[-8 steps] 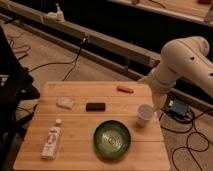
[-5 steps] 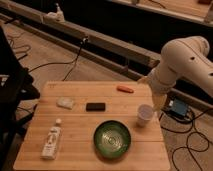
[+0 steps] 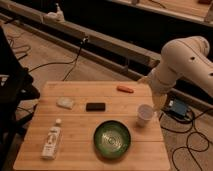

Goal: Place the white sponge in the ceramic bowl

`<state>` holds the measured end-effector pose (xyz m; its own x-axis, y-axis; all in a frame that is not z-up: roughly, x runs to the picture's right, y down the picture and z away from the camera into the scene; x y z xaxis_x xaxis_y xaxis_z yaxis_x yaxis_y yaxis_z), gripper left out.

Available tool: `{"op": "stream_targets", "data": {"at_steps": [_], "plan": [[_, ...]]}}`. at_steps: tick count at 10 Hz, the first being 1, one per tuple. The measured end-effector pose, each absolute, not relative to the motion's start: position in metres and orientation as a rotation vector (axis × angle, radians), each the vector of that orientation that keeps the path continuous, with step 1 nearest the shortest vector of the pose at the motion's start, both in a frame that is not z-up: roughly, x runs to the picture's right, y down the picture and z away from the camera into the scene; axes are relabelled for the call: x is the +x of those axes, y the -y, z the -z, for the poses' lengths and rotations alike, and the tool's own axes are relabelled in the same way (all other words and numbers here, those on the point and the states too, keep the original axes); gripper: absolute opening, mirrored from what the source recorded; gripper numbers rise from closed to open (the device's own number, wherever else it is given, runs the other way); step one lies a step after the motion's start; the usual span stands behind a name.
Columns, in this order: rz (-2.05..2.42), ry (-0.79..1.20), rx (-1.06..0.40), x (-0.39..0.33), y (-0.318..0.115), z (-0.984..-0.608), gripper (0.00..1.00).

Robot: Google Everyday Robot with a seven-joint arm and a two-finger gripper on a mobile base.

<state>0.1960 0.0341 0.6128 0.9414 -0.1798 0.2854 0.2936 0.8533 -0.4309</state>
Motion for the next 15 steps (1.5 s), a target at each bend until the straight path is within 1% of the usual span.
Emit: {"op": "stream_targets", "data": {"at_steps": [10, 13, 15], "plan": [[0.241, 0.258, -0.488, 0.193, -0.033, -0.613, 0.80], [0.219, 0.333, -0.467, 0.170, -0.019, -0.621, 0.80], [0.241, 0.382, -0.456, 0.141, -0.005, -0.630, 0.80]]}}
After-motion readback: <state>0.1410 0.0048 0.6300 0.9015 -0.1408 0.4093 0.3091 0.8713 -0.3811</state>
